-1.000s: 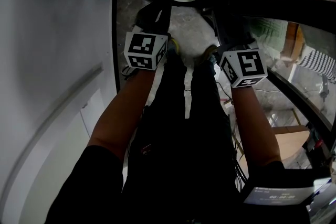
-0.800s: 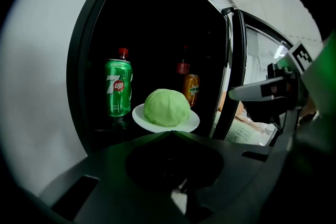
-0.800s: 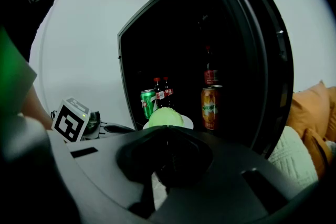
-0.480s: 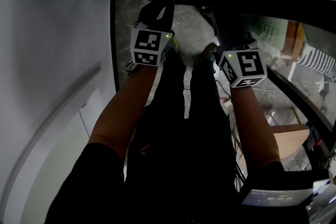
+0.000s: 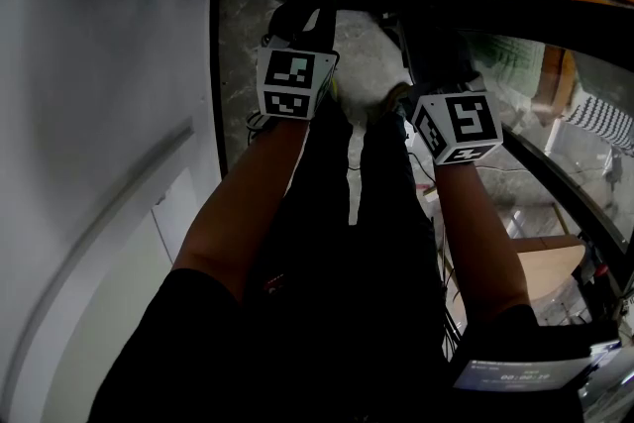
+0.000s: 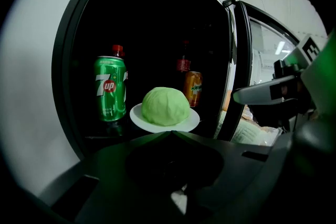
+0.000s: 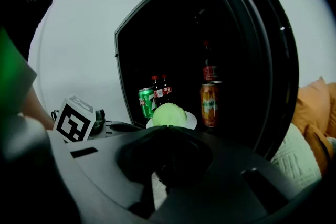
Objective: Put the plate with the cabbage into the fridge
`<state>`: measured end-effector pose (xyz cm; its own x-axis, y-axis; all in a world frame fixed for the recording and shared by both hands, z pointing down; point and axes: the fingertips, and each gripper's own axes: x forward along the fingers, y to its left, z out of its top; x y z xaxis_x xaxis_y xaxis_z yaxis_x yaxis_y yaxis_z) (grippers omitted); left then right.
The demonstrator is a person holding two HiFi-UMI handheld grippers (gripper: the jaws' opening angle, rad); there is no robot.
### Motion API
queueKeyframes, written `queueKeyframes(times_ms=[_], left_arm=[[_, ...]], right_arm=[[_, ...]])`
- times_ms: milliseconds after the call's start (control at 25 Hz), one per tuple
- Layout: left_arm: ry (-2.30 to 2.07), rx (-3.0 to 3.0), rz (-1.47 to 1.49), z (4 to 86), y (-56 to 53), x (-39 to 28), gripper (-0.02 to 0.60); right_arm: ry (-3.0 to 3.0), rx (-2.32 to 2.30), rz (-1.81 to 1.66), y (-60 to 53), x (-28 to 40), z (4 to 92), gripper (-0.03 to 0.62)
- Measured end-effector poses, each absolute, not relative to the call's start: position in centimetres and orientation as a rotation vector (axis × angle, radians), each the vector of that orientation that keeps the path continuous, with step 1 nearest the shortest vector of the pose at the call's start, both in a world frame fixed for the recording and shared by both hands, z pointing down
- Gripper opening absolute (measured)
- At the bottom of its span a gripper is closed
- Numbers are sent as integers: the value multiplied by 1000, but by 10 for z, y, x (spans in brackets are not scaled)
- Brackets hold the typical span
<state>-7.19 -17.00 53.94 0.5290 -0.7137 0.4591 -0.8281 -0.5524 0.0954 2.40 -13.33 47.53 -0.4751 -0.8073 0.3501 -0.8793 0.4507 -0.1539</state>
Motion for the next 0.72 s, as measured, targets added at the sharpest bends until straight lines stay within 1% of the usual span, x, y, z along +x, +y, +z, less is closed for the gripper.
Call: queueKeyframes(times_ms=[720], left_arm=[[-1344, 2406, 514, 534, -206, -63, 5]], right_arm=[[-2463, 1488, 491, -139, 34, 481, 6]])
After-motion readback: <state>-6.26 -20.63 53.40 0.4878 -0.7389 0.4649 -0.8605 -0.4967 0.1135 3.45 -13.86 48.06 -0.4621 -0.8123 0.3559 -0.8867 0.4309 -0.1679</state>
